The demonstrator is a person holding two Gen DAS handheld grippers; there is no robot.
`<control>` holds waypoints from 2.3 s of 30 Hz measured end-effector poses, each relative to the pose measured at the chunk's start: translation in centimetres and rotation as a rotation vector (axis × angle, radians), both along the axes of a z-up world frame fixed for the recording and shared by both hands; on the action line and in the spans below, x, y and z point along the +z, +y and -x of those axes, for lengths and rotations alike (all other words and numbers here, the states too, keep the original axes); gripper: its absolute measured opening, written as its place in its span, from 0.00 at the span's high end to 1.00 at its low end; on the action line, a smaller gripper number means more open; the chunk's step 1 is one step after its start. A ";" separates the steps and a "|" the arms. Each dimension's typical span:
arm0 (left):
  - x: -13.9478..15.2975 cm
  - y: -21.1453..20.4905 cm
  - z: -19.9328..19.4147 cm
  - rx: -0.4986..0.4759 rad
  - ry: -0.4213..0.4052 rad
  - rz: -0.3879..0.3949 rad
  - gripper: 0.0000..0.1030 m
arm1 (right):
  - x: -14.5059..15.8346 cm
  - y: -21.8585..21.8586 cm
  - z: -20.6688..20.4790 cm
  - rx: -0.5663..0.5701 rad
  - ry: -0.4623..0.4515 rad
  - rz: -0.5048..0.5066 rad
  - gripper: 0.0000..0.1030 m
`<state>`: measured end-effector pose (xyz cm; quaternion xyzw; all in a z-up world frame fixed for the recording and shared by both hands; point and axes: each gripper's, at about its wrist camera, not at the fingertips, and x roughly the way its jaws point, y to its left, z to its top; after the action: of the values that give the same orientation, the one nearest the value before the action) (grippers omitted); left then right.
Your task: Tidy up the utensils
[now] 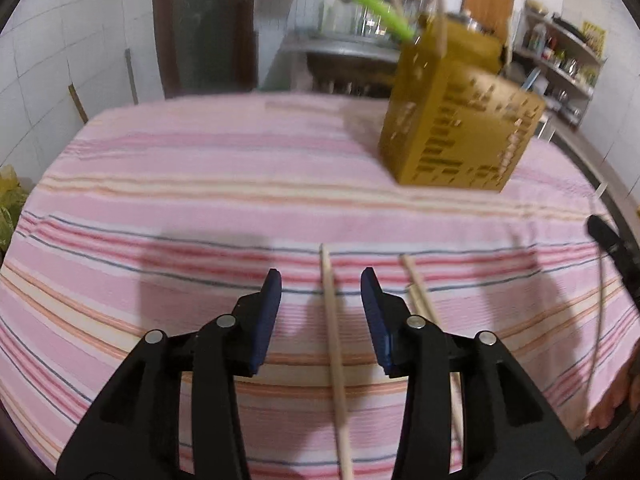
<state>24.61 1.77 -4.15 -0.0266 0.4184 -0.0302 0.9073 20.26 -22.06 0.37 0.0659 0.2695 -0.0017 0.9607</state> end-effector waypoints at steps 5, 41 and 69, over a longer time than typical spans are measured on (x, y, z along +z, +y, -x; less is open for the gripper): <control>-1.9 -0.3 -1.0 -0.003 0.062 -0.051 0.61 | -0.4 -0.1 0.0 -0.002 0.016 -0.005 0.94; 4.2 0.0 2.4 0.026 -0.201 0.028 0.96 | 0.4 0.7 1.0 0.000 -0.025 0.011 0.94; 10.8 -0.1 9.4 0.043 -0.558 -0.004 0.96 | 5.2 -0.3 6.1 -0.056 -0.337 0.015 0.94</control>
<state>15.19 1.65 6.67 -0.0242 0.1516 -0.0163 0.9880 14.15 -22.38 5.59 0.0653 0.1027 -0.0194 0.9924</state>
